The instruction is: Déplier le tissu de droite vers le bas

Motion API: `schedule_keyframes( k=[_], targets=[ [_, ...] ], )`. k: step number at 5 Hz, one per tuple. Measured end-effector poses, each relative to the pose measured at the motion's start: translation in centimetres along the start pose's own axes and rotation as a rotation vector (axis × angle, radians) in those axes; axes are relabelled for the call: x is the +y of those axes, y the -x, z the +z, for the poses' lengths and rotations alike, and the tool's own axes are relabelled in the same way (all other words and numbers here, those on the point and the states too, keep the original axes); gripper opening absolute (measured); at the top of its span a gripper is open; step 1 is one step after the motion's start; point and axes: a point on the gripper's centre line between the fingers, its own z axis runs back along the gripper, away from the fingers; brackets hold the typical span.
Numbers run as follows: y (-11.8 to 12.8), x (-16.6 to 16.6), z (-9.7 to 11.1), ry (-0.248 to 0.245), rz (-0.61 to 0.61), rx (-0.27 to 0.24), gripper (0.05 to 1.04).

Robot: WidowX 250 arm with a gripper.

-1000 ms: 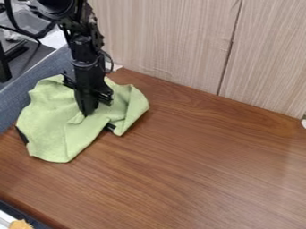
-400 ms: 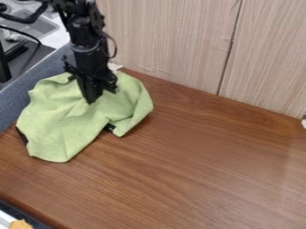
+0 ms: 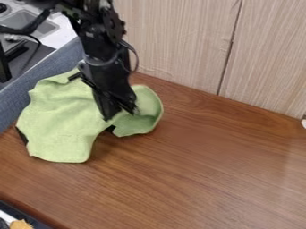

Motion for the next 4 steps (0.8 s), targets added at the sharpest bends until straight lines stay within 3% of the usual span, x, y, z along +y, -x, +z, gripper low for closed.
schedule_keyframes(
  k=[2, 4],
  targets=[
    [2.1, -4.2, -1.3, 0.071, -0.098, -0.005, 0.059],
    [3.4, -5.4, -5.8, 0.121, -0.145, 0.062, 0.062]
  ],
)
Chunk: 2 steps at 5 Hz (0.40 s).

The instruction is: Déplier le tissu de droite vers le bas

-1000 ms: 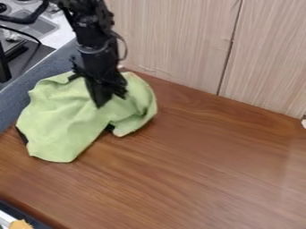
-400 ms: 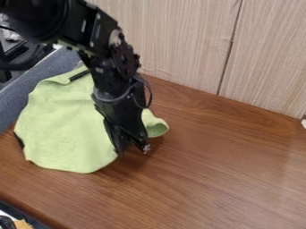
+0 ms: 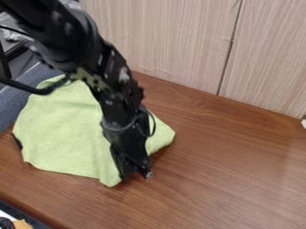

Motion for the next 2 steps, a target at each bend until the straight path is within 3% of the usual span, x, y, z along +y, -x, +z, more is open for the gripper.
schedule_keyframes(
  k=[1, 2],
  targets=[
    [0.26, -0.07, -1.02, 0.006, -0.009, 0.014, 0.087],
    [0.39, -0.6, -1.03, 0.015, -0.015, 0.033, 0.245]
  ],
)
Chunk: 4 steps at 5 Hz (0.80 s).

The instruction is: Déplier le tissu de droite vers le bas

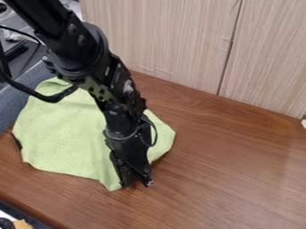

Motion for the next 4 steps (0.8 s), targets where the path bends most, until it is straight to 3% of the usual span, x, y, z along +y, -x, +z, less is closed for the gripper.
schedule_keyframes(
  k=[2, 3, 4],
  targets=[
    [-0.1, 0.2, 1.7, -0.008, 0.004, -0.019, 0.819],
    [-0.3, 0.2, 3.5, -0.018, 0.027, -0.062, 1.008],
    [-0.5, 0.3, 6.3, -0.018, 0.039, -0.103, 1.006]
  ],
)
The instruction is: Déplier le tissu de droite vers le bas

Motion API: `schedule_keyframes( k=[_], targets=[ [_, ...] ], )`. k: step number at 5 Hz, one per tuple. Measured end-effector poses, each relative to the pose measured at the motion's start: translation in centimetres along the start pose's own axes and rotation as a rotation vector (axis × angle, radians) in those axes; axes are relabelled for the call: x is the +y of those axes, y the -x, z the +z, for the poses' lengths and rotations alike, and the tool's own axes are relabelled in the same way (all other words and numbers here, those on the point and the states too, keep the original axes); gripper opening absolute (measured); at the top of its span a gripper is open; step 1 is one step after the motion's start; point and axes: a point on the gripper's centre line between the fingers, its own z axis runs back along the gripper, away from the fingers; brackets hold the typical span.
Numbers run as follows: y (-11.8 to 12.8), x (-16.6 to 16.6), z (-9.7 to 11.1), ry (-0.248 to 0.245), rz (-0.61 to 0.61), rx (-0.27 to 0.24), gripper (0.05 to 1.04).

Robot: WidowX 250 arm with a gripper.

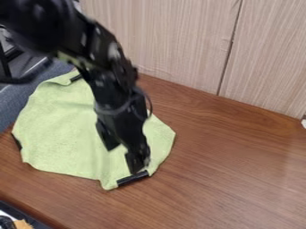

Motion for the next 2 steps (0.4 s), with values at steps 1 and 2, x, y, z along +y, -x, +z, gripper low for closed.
schedule_keyframes(
  k=[1, 2],
  targets=[
    [-0.52, 0.28, 3.46, -0.023, 0.017, -0.071, 1.0],
    [-0.52, 0.3, 3.56, -0.025, 0.018, -0.074, 1.0]
  ],
)
